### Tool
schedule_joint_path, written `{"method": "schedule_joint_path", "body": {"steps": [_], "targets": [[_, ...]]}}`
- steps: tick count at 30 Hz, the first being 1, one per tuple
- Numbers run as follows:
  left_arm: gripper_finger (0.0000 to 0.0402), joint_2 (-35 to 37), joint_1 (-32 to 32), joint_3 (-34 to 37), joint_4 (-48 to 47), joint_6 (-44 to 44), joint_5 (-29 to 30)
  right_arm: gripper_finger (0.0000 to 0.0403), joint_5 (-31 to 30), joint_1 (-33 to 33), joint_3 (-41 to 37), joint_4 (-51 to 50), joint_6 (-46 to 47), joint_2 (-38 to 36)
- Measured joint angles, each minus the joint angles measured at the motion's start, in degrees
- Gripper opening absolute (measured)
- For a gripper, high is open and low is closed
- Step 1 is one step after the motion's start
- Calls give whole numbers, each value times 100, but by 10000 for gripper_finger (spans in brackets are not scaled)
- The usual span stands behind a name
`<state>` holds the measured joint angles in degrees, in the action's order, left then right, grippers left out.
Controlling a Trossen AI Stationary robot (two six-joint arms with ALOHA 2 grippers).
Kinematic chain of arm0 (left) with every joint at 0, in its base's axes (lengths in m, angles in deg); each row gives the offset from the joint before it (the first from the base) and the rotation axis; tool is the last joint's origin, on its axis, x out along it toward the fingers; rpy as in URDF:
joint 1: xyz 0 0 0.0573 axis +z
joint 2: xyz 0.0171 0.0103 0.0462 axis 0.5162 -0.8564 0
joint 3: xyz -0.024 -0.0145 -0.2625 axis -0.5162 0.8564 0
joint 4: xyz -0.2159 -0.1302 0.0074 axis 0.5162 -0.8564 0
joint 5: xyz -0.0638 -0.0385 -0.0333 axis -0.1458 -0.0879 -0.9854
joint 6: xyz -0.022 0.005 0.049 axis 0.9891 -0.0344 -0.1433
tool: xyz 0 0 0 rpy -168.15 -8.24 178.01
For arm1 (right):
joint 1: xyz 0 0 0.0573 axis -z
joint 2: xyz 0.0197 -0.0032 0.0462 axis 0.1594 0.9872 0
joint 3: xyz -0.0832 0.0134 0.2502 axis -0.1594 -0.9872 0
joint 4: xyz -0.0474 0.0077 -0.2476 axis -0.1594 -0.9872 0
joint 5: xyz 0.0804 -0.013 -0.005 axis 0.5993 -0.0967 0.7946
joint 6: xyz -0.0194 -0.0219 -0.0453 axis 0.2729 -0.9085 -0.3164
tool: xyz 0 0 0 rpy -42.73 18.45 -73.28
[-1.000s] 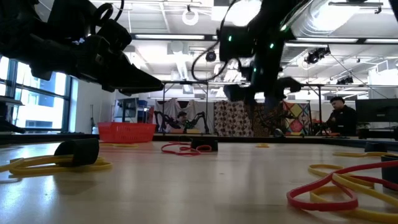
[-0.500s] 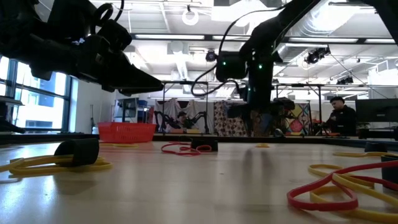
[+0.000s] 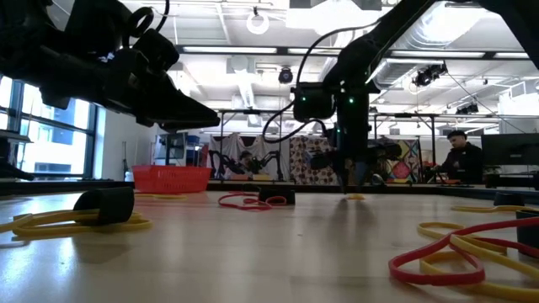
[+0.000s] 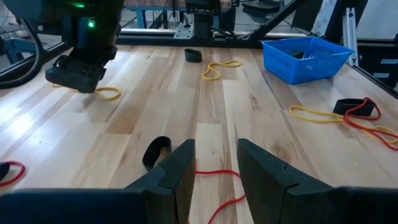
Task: Sort rubber bands into baskets
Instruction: Put the yellow rubber band into the green basket
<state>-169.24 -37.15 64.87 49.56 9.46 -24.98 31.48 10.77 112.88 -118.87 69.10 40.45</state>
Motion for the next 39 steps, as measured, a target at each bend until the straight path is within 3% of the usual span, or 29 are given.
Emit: {"method": "schedule_joint_path", "body": {"steps": [13, 22, 26, 32, 39], "targets": [[113, 0, -41, 0, -41, -13, -11, 117, 126, 44, -5, 112, -105, 0], [113, 0, -48, 0, -79, -22, -11, 113, 80, -57, -650, 1136, -28, 14], [113, 0, -48, 0, -83, -51, 13, 85, -162, -233, -651, 1109, -120, -25], [113, 0, -45, 0, -90, 0, 46, 10, -37, -431, -682, 985, -382, -346], [113, 0, -45, 0, -94, 42, 48, 6, -452, -978, -671, 1046, -636, -1143]]}}
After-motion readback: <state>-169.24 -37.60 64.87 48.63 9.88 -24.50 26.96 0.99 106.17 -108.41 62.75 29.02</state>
